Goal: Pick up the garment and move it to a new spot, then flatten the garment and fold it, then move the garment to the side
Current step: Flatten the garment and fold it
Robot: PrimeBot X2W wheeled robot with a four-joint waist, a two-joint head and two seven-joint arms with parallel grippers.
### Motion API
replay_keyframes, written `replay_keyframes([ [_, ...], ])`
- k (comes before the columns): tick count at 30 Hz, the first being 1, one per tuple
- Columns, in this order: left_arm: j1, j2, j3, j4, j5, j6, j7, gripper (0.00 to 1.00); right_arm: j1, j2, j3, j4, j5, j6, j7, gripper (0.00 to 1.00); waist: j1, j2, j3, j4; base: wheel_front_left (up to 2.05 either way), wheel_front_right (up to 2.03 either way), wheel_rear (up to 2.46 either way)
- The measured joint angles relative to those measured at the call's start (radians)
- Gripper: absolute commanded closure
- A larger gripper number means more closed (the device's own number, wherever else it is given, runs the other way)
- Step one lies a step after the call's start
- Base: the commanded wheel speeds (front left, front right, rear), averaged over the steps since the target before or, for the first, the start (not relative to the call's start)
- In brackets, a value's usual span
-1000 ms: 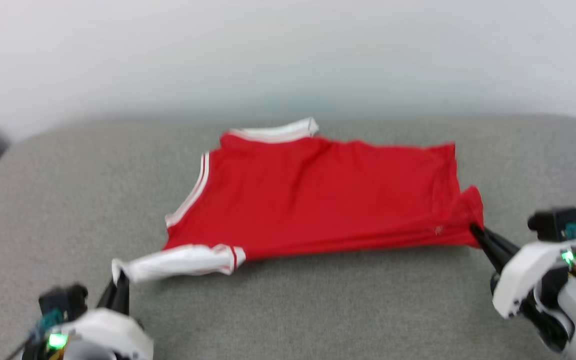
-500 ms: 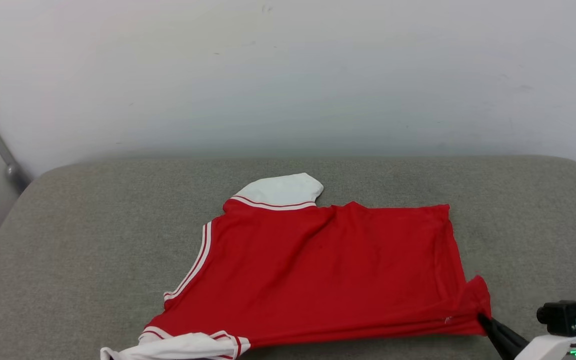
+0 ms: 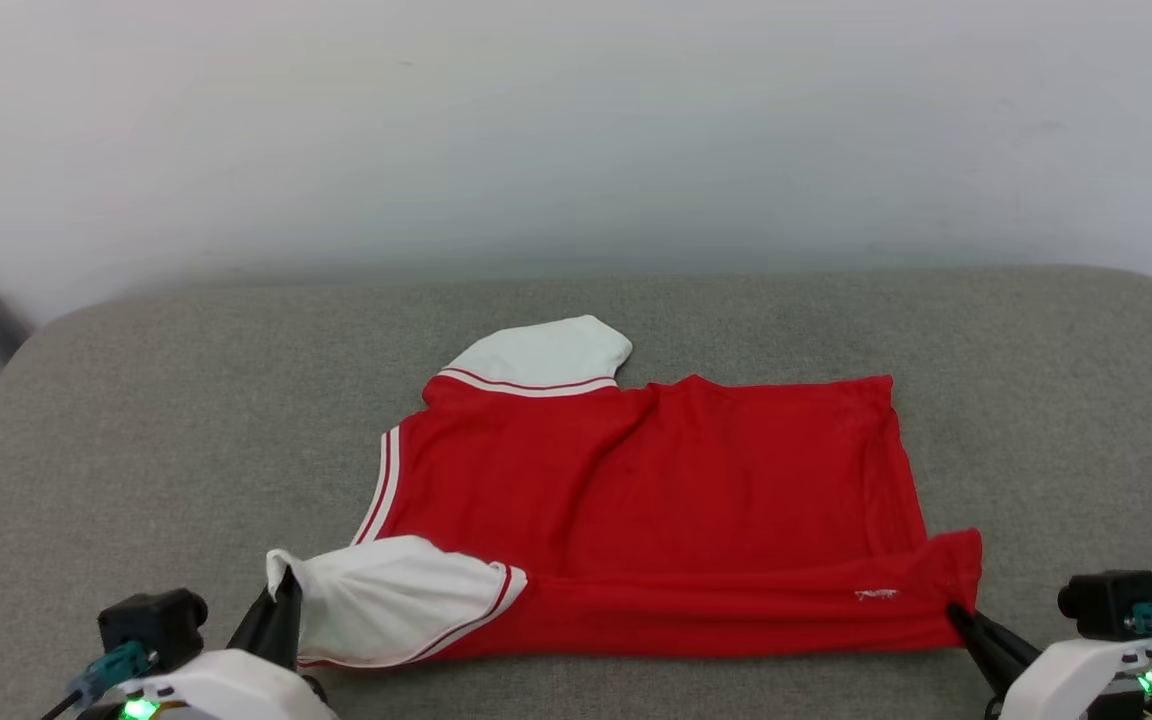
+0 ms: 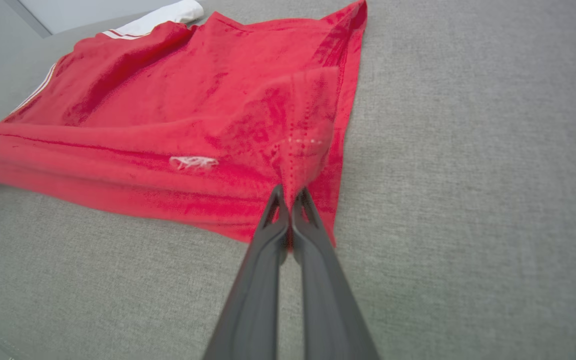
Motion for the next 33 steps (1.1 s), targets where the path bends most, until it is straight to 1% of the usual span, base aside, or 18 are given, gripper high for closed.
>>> replay_keyframes([
  [6,-0.136,-0.026,-0.03,0.121,0.004,-0.037,-0.009,1.0,-0.046,0.041,-0.029,-0.029,-0.054,0.0,0.063,1.0,0.0001,0.0,0.046,-0.013,0.0,0.0,0.0],
  [10,-0.224,-0.042,-0.04,0.207,0.007,-0.069,-0.039,1.0,-0.095,0.045,-0.045,-0.031,-0.07,0.0,0.074,1.0,0.0001,0.0,0.092,-0.014,0.0,0.0,0.0],
  [17,-0.339,-0.077,-0.054,0.401,-0.013,-0.121,-0.056,1.0,-0.147,0.058,-0.04,0.038,-0.088,0.0,0.076,1.0,0.0002,0.0,0.162,-0.008,0.0,0.0,0.0],
  [18,-0.352,-0.081,-0.056,0.429,-0.019,-0.131,-0.057,1.0,-0.15,0.059,-0.037,0.05,-0.092,0.0,0.071,0.93,0.0002,0.0,0.167,-0.008,0.0,0.0,0.0],
  [19,-0.365,-0.086,-0.056,0.458,-0.024,-0.139,-0.057,0.92,-0.152,0.06,-0.033,0.062,-0.095,0.0,0.066,0.75,0.0002,0.0,0.171,-0.007,0.0,0.0,0.0],
  [20,-0.377,-0.091,-0.058,0.484,-0.03,-0.146,-0.058,0.68,-0.155,0.06,-0.031,0.076,-0.097,0.0,0.06,0.62,0.0001,0.0,0.175,-0.007,0.0,0.0,0.0],
  [21,-0.389,-0.096,-0.058,0.512,-0.037,-0.156,-0.055,0.55,-0.16,0.061,-0.026,0.089,-0.097,0.0,0.055,0.51,0.0001,0.0,0.177,-0.007,0.0,0.0,0.0],
  [22,-0.401,-0.1,-0.062,0.534,-0.044,-0.165,-0.051,0.31,-0.167,0.063,-0.022,0.1,-0.094,0.0,0.049,0.19,0.0002,0.0,0.179,-0.008,0.0,0.0,0.0],
  [23,-0.413,-0.103,-0.062,0.558,-0.047,-0.173,-0.05,0.0,-0.172,0.067,-0.018,0.109,-0.092,0.0,0.048,0.0,0.0002,0.0,0.181,-0.008,0.0,0.0,0.0],
  [25,-0.436,-0.108,-0.061,0.599,-0.06,-0.189,-0.048,0.0,-0.181,0.069,-0.004,0.129,-0.086,0.0,0.04,0.0,0.0002,0.0,0.183,-0.01,0.0,0.0,0.0],
  [29,-0.464,-0.112,-0.051,0.668,-0.078,-0.206,-0.064,0.0,-0.19,0.065,0.028,0.15,-0.075,0.0,0.014,0.0,0.0001,0.0,0.172,-0.015,0.0,0.0,0.0],
  [33,-0.466,-0.107,-0.045,0.724,-0.096,-0.22,-0.067,0.0,-0.181,0.053,0.04,0.128,-0.079,0.0,-0.06,0.0,0.0001,0.0,0.137,-0.019,0.0,0.0,0.0],
])
